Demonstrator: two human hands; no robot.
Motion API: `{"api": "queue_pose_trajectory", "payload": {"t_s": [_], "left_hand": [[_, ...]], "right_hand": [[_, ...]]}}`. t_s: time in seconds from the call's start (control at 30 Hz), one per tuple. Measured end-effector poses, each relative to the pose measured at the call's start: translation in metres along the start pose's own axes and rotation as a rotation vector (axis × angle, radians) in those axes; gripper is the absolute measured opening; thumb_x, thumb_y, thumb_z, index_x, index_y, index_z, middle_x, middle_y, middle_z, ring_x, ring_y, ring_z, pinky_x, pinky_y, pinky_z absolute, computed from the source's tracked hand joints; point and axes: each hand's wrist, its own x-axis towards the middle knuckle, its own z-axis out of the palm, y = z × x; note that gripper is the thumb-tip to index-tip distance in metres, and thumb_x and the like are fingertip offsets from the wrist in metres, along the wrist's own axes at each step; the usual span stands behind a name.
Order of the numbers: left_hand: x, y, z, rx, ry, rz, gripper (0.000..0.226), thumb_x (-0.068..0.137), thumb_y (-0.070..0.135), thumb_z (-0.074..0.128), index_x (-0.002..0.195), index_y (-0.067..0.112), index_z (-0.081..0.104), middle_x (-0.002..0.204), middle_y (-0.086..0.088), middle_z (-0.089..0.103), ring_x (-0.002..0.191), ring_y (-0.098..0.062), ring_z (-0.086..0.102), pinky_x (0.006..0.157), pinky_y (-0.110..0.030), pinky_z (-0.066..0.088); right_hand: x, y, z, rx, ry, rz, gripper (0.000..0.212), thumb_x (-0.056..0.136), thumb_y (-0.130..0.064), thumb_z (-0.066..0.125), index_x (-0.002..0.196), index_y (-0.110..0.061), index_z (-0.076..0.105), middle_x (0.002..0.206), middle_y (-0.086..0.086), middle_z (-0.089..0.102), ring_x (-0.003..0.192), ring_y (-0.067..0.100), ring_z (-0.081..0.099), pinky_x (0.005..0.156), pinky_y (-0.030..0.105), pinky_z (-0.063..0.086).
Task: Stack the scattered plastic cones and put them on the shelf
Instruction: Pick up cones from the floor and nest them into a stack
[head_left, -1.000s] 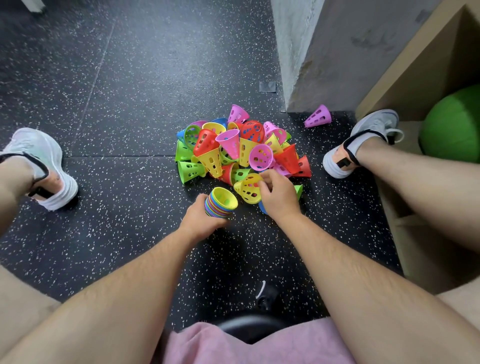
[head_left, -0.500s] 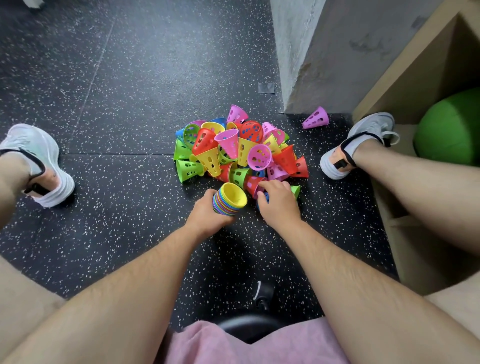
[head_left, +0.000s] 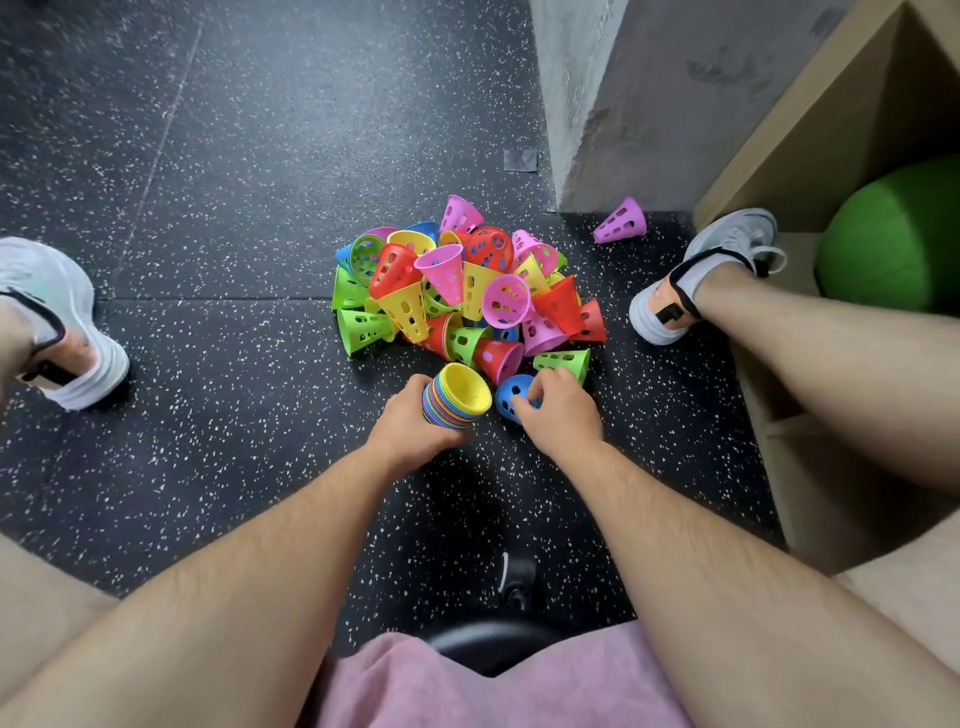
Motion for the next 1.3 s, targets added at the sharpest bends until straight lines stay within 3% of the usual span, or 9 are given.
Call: {"api": "queue_pose_trajectory", "payload": {"t_s": [0.13,0.2,0.4,0.53,0.7,0.93,1.1,1.2,1.3], "left_hand": [[-0.002,0.001,0.001,0.018,0.0,0.007,0.057,0.068,0.029,0.087,0.112,0.029,0.05,0.095,0.008,0.065,0.084,-0.011,0.064,0.064,-0.023,0.046],[-0.003,0.002,0.001,0.026,-0.004,0.006,0.057,0.069,0.028,0.087,0.113,0.028,0.05,0.095,0.007,0.064,0.083,-0.01,0.063,0.063,-0.021,0.045],[-0.003,0.001,0.002,0.031,-0.005,0.008,0.058,0.07,0.029,0.087,0.114,0.028,0.05,0.096,0.007,0.063,0.082,-0.006,0.061,0.061,-0.018,0.043],[-0.002,-0.001,0.004,0.025,0.001,0.01,0.059,0.068,0.028,0.087,0.114,0.027,0.051,0.095,0.007,0.064,0.085,-0.013,0.063,0.065,-0.023,0.046],[0.001,-0.004,0.008,0.017,0.011,0.016,0.061,0.064,0.029,0.087,0.115,0.027,0.052,0.096,0.005,0.067,0.089,-0.018,0.066,0.074,-0.032,0.054],[0.002,0.002,0.01,0.012,0.03,0.028,0.059,0.063,0.031,0.086,0.111,0.029,0.052,0.094,0.006,0.069,0.085,-0.014,0.067,0.068,-0.028,0.052],[0.005,0.007,0.013,-0.006,0.04,0.042,0.059,0.06,0.033,0.086,0.11,0.028,0.054,0.094,0.005,0.07,0.086,-0.015,0.068,0.074,-0.035,0.058],[0.006,0.007,0.017,-0.021,0.023,0.043,0.062,0.057,0.036,0.084,0.11,0.029,0.053,0.095,0.005,0.07,0.088,-0.015,0.068,0.075,-0.034,0.058],[0.007,0.011,0.022,-0.023,0.0,0.059,0.059,0.06,0.034,0.084,0.111,0.03,0.053,0.097,0.005,0.069,0.09,-0.015,0.068,0.075,-0.033,0.057]], "right_hand": [[-0.003,0.004,0.004,0.042,-0.128,0.043,0.063,0.084,-0.043,0.071,0.137,-0.023,0.045,0.13,0.004,0.039,0.103,0.027,0.059,0.092,0.039,0.051],[-0.004,0.003,0.005,0.042,-0.162,0.04,0.068,0.085,-0.043,0.07,0.145,-0.028,0.041,0.132,0.005,0.038,0.105,0.027,0.059,0.094,0.038,0.05],[-0.005,0.005,0.006,-0.048,-0.158,-0.028,0.023,0.099,-0.044,0.053,0.11,-0.025,0.059,0.111,0.004,0.053,0.107,0.028,0.05,0.089,0.041,0.047],[-0.007,0.013,-0.003,0.061,0.031,-0.152,0.026,0.104,-0.04,0.044,0.107,-0.021,0.061,0.114,0.001,0.054,0.113,0.023,0.044,0.098,0.041,0.042],[0.0,0.002,-0.009,0.347,0.404,-0.266,0.031,0.102,-0.029,0.042,0.102,-0.006,0.063,0.111,0.009,0.056,0.1,0.016,0.049,0.096,0.029,0.041],[-0.005,-0.015,-0.003,0.296,0.256,-0.475,0.029,0.102,-0.035,0.047,0.104,-0.012,0.064,0.105,0.002,0.061,0.1,0.02,0.056,0.092,0.032,0.045],[-0.012,-0.02,0.0,0.47,0.06,-0.327,0.026,0.095,-0.05,0.054,0.094,-0.026,0.062,0.092,-0.009,0.065,0.09,0.006,0.061,0.083,0.026,0.051],[-0.007,-0.017,-0.006,0.485,0.198,-0.23,0.018,0.097,-0.038,0.058,0.091,-0.021,0.062,0.089,-0.008,0.065,0.085,0.006,0.06,0.079,0.023,0.047],[0.005,-0.004,-0.009,0.381,0.385,-0.099,0.013,0.096,-0.028,0.059,0.092,-0.016,0.062,0.091,-0.003,0.059,0.093,0.02,0.054,0.084,0.035,0.046]]}}
